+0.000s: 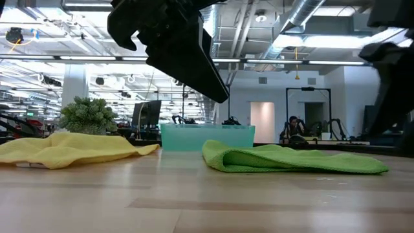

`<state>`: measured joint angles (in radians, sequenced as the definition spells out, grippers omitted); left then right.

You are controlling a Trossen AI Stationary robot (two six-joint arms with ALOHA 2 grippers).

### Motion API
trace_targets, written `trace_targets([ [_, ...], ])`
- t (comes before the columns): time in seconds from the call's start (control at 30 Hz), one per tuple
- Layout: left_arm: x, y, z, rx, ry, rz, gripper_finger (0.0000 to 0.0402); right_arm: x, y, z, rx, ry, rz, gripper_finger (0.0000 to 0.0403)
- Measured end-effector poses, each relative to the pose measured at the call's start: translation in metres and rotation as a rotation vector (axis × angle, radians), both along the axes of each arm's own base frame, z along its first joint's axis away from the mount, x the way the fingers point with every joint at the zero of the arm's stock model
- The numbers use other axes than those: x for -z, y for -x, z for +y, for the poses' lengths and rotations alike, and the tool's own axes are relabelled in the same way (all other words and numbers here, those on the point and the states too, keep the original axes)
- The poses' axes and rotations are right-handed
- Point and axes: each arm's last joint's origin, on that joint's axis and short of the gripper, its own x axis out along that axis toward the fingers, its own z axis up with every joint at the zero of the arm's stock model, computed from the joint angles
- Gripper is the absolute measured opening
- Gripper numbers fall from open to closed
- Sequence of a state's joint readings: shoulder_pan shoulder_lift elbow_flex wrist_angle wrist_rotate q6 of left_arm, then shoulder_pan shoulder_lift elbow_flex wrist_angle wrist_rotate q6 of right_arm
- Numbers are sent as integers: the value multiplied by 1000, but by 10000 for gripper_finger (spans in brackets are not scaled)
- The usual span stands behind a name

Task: Roll microfiber towels into tight, uniform cylinder then place into a basket
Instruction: Fold the green microfiber cloth

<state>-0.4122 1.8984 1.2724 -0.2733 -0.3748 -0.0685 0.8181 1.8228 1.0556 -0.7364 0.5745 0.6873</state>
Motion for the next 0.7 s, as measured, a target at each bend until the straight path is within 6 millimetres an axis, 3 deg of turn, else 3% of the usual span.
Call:
trace_targets([
  [0.17, 0, 1, -4, 25, -15, 3, 194, 3, -9, -4, -37, 19, 11, 238],
  [0.4, 1, 3, -8, 76, -51, 10, 184, 18, -12, -12, -25, 80, 88, 234],
  [0.7, 30, -7, -13, 111, -81, 25, 182, 19, -15, -17, 22, 82, 99, 233],
])
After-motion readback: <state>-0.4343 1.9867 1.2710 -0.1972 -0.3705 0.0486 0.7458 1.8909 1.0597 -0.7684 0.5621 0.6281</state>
